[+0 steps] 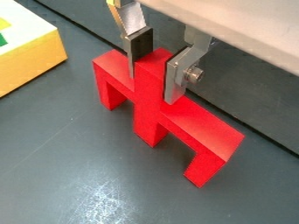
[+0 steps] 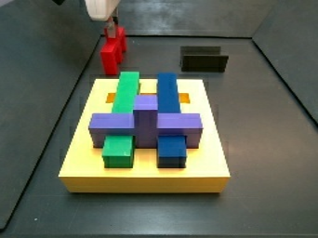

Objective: Pick up the red object. Move up. Move to above the board. Insert the red object.
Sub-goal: Pick up the red object, then move up, then move to above the board.

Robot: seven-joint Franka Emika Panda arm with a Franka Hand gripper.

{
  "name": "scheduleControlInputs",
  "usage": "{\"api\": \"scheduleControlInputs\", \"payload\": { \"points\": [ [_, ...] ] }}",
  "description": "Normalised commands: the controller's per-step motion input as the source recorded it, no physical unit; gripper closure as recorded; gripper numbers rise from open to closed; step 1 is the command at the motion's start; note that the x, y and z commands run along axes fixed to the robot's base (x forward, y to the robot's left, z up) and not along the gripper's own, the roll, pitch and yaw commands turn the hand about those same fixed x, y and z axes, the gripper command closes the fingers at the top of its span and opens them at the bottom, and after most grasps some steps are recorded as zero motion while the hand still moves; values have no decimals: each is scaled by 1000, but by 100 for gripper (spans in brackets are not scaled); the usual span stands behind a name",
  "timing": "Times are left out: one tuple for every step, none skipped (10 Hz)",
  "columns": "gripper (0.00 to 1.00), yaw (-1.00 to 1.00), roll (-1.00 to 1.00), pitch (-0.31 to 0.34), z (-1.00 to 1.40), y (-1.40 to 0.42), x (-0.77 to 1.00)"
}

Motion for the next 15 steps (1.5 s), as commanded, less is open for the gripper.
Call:
{"api": "scheduleControlInputs", "payload": {
  "points": [
    [100,0,0,0,0,0,0],
    [100,0,0,0,0,0,0],
    [100,0,0,0,0,0,0],
    [100,0,0,0,833,0,0],
    [100,8,4,9,801,19,27],
    [100,14,13,44,544,21,0],
    [100,9,33,31,187,16,37],
    [100,0,0,0,1400,0,0],
    [100,-5,-14,30,1400,-8,-40],
    [100,-1,-6,17,1400,-11,-88],
    [100,2,13,30,1400,-4,-1],
    [100,-3,8,71,855,1,42],
    [100,1,6,108,353,-1,58],
    [100,1000,-1,35,210,-1400,639],
    [100,1000,6,37,194,-1400,632]
  ]
}}
